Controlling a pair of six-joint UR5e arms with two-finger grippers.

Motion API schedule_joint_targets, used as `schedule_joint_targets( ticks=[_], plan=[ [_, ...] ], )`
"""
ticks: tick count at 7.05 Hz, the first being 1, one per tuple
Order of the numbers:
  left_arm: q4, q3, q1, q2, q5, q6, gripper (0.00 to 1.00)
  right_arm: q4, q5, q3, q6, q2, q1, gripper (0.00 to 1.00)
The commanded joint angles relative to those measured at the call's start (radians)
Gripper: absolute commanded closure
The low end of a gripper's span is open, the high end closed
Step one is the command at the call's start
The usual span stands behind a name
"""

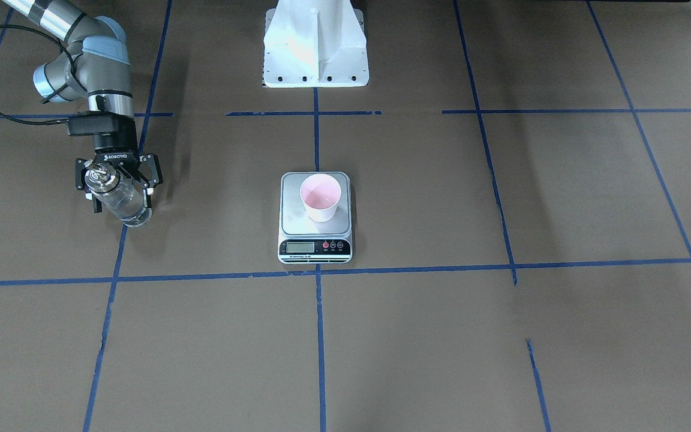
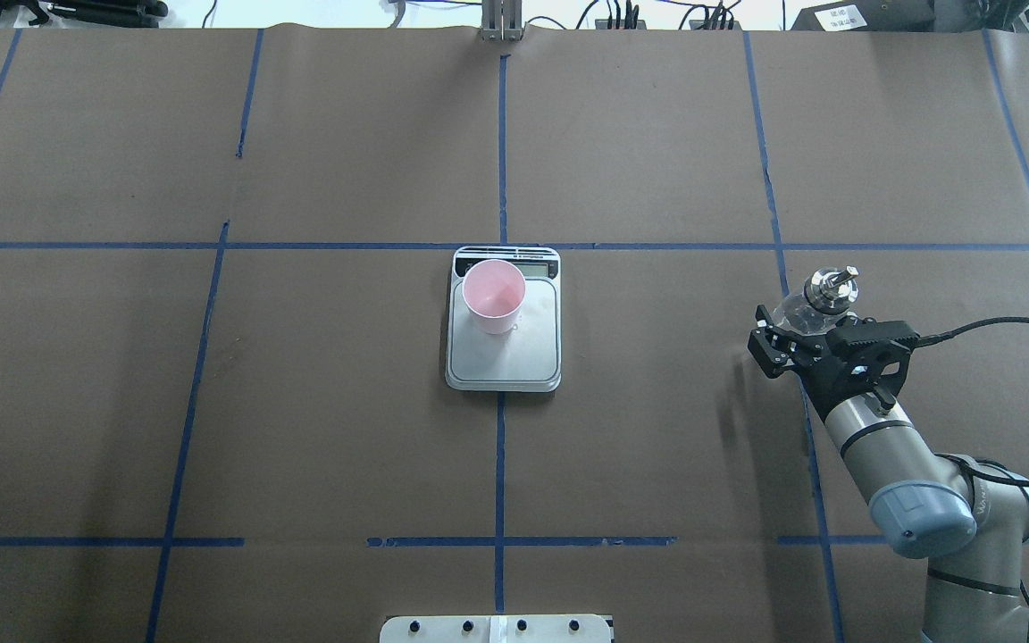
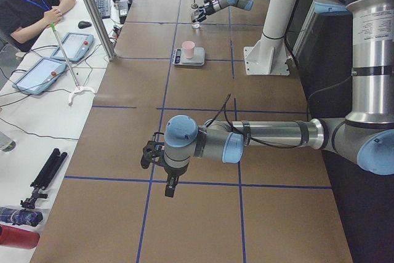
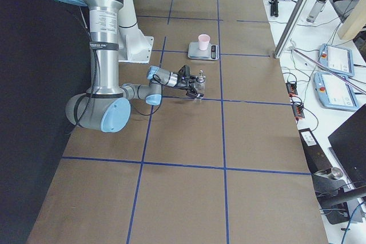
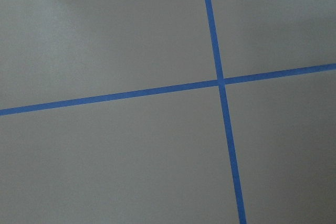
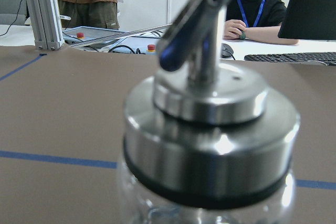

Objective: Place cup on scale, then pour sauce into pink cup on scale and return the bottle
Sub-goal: 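Close the right gripper around the glass sauce bottle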

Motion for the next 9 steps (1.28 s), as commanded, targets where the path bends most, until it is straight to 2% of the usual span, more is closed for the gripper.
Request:
schedule_joint_targets(
  ticks=[1, 2, 5, 6, 7, 8, 9],
  plan=[
    [-0.001, 0.0, 0.0, 0.0, 0.0, 0.0, 0.0, 0.001, -0.001, 0.002, 0.001, 0.0, 0.001, 0.05],
    [0.001, 0.0, 0.0, 0.0, 0.0, 0.0, 0.0, 0.001, -0.005, 0.003, 0.001, 0.002, 0.003, 0.05],
    [0.001, 0.0, 0.0, 0.0, 0.0, 0.0, 0.0, 0.001, -0.036, 0.003, 0.0, 0.025, 0.003, 0.13],
    [0.001, 0.0, 0.0, 0.0, 0.0, 0.001, 0.0, 0.001, -0.042, 0.005, 0.0, 0.025, 0.001, 0.21],
    [0.001, 0.0, 0.0, 0.0, 0.0, 0.001, 0.0, 0.001, -0.047, 0.002, 0.0, 0.023, 0.001, 0.34],
    [-0.001, 0.0, 0.0, 0.0, 0.0, 0.001, 0.0, 0.001, -0.057, 0.005, 0.001, 0.022, 0.001, 0.39],
    [0.001, 0.0, 0.0, 0.0, 0.0, 0.0, 0.0, 0.001, -0.074, 0.006, 0.003, 0.022, 0.001, 0.54]
  ],
)
